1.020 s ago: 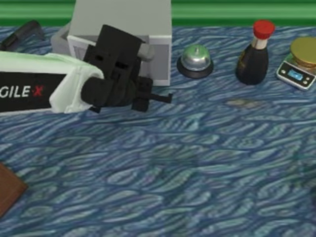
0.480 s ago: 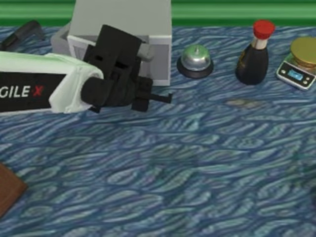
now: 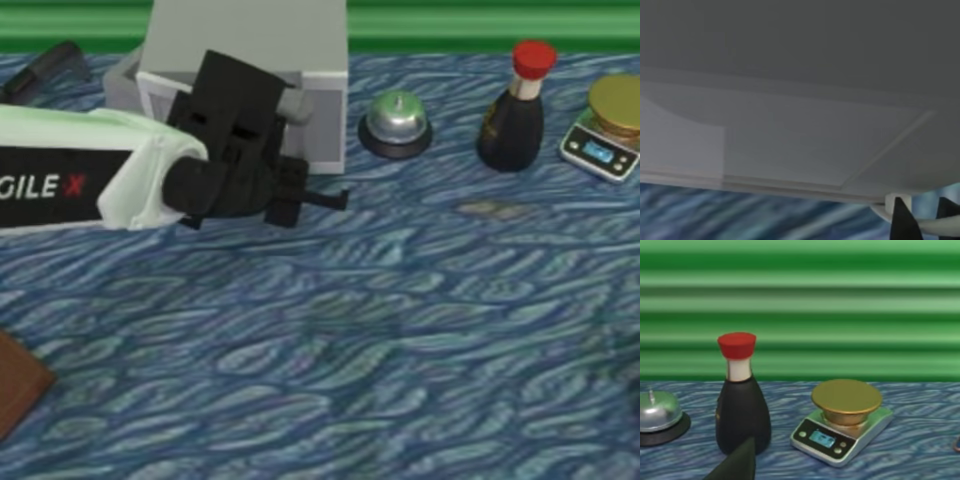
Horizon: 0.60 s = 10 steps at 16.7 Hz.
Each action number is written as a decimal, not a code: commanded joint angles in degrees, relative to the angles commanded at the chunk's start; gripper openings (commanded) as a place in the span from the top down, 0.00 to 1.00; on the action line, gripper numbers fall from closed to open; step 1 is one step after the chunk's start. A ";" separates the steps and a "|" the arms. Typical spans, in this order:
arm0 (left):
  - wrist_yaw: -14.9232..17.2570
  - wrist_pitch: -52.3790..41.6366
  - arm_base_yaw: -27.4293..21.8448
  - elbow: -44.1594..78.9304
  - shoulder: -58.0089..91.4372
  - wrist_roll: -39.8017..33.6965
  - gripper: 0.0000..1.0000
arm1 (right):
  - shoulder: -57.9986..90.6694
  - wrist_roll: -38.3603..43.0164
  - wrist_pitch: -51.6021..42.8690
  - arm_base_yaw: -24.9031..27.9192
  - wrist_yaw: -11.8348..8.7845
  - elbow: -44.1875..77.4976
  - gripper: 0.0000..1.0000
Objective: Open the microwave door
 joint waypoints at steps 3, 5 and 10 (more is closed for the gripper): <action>0.99 0.53 0.66 -1.05 -0.97 1.48 1.00 | 0.00 0.00 0.00 0.00 0.00 0.00 0.00; 1.73 0.82 1.11 -1.91 -1.50 2.61 1.00 | 0.00 0.00 0.00 0.00 0.00 0.00 0.00; 2.01 0.90 1.28 -2.26 -1.68 3.04 1.00 | 0.00 0.00 0.00 0.00 0.00 0.00 0.00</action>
